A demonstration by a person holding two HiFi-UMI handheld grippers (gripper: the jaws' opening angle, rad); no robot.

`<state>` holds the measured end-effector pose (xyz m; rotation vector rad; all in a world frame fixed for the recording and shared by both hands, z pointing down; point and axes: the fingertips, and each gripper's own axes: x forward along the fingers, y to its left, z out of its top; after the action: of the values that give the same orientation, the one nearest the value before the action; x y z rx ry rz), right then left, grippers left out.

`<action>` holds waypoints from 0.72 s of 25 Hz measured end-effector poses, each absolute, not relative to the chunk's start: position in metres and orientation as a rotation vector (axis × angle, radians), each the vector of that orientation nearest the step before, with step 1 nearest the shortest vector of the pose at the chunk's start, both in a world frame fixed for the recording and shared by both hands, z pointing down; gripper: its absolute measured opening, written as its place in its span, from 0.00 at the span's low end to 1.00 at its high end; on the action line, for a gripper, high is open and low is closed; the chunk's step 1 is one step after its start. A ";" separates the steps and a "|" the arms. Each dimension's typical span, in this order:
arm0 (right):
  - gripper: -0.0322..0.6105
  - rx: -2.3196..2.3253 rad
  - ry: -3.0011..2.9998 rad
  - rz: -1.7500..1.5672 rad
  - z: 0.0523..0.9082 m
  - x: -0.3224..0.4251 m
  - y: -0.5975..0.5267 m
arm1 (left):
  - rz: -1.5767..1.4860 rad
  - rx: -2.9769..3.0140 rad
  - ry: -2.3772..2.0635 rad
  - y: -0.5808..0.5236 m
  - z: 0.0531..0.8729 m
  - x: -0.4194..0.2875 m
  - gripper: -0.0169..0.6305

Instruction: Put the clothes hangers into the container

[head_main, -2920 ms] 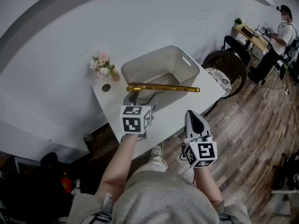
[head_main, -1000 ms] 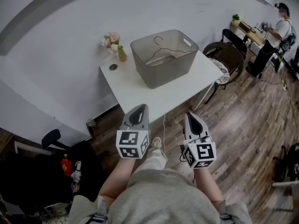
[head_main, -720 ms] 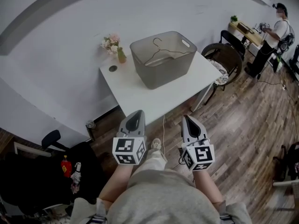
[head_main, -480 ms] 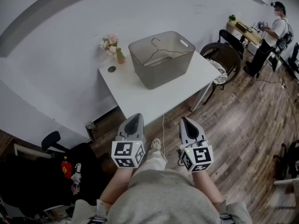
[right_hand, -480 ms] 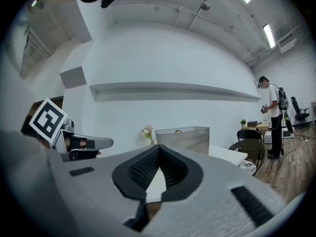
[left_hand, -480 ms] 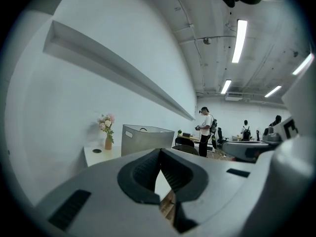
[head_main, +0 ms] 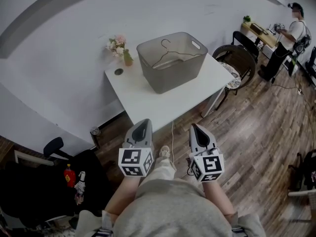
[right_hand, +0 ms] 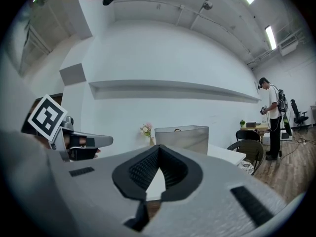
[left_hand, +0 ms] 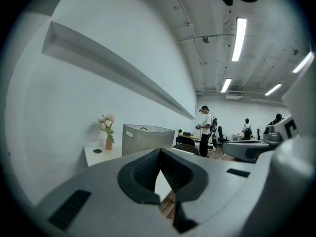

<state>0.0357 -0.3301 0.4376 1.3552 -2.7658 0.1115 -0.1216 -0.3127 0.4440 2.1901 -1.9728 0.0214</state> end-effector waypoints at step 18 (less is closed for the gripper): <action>0.04 1.339 -2.749 0.114 0.443 0.025 -0.336 | 0.019 2.155 -1.982 -0.311 0.448 -0.137 0.04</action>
<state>0.0254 -0.3361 0.4426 1.3391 -2.7494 0.1140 -0.1368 -0.3111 0.4485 2.1545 -1.9818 0.0191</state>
